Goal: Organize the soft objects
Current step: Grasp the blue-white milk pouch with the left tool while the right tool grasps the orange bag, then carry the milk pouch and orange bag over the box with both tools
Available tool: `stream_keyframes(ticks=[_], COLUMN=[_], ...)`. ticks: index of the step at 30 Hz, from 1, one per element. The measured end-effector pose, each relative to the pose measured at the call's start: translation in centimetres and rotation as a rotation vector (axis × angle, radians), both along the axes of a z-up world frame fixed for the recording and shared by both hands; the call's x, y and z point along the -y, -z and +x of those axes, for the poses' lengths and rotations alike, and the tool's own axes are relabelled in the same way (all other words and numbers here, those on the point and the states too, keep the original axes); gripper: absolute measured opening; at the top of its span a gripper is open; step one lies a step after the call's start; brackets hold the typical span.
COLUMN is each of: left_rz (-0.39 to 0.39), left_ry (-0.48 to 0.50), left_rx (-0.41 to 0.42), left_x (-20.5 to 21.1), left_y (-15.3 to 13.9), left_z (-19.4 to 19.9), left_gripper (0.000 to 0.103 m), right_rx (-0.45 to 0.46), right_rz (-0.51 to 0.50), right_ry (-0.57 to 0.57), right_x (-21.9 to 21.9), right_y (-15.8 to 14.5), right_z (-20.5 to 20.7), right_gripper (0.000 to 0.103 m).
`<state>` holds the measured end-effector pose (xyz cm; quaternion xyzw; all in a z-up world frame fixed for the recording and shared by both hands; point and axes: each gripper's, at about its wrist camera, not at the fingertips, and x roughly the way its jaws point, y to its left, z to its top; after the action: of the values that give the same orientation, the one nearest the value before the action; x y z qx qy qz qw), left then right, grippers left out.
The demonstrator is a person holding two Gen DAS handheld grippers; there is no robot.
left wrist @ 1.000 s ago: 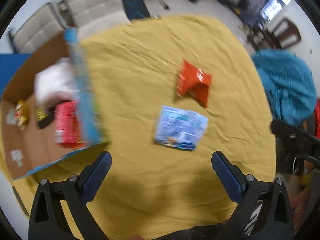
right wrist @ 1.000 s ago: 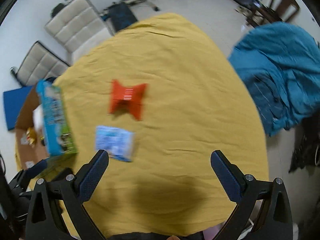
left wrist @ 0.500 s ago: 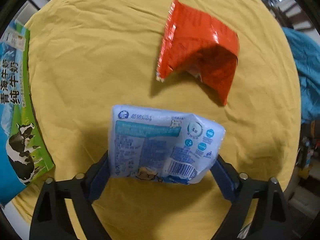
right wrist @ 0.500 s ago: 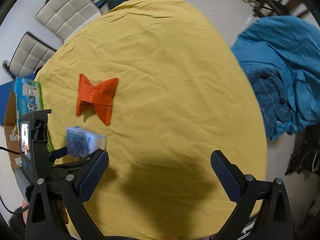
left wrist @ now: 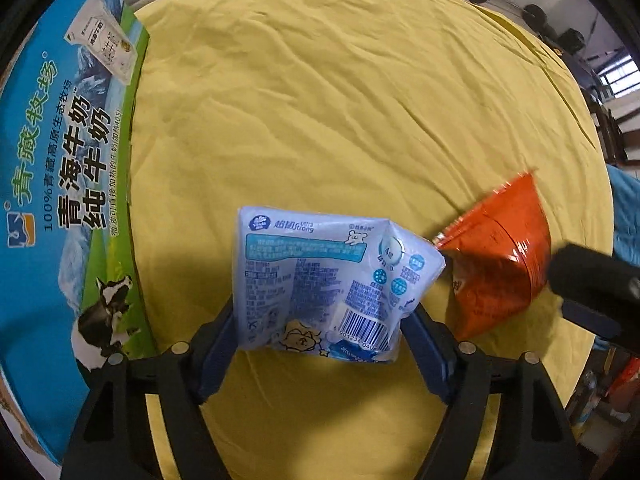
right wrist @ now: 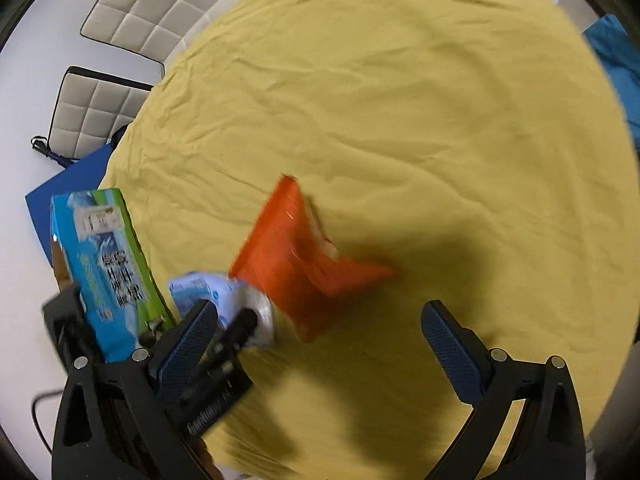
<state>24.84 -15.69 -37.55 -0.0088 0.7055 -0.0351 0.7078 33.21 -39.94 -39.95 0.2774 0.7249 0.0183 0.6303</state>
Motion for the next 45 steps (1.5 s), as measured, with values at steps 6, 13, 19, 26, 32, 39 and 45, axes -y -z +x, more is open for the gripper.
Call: stream_keyframes(ticks=[6, 13, 19, 26, 32, 39, 45], left_rz=[0.004, 0.015, 0.024, -0.001, -0.017, -0.063, -0.09], left_ry=[-0.004, 0.017, 0.039, 0.071, 0.09, 0.079, 0.06], left_rx=[-0.002, 0.002, 0.031, 0.099, 0.176, 0.259, 0.33], left_x=[-0.1, 0.1, 0.3, 0.8, 0.7, -1.8, -4.4], left_y=[-0.3, 0.3, -0.3, -3.8, -7.8, -13.2, -16.6], left_z=[-0.8, 0.4, 0.4, -0.4, -1.4, -2.6, -3.2], left_gripper=[0.077, 0.077, 0.074, 0.074, 0.074, 0.074, 0.074], right_rx=[-0.028, -0.028, 0.008, 0.069, 0.132, 0.209, 0.275], right_rz=[-0.07, -0.105, -0.136, -0.14, -0.152, -0.135, -0.125], right_ry=[-0.107, -0.144, -0.156, -0.154, -0.152, -0.143, -0.168], right_x=[-3.1, -3.3, -2.8, -0.8, 0.9, 0.6, -2.5], right_y=[2.2, 3.2, 2.3, -0.8, -4.7, -9.8, -13.7], right_z=[0.9, 0.2, -0.6, -1.7, -2.3, -3.5, -4.1], right_gripper=[0.088, 0.038, 0.033, 0.031, 0.031, 0.03, 0.03])
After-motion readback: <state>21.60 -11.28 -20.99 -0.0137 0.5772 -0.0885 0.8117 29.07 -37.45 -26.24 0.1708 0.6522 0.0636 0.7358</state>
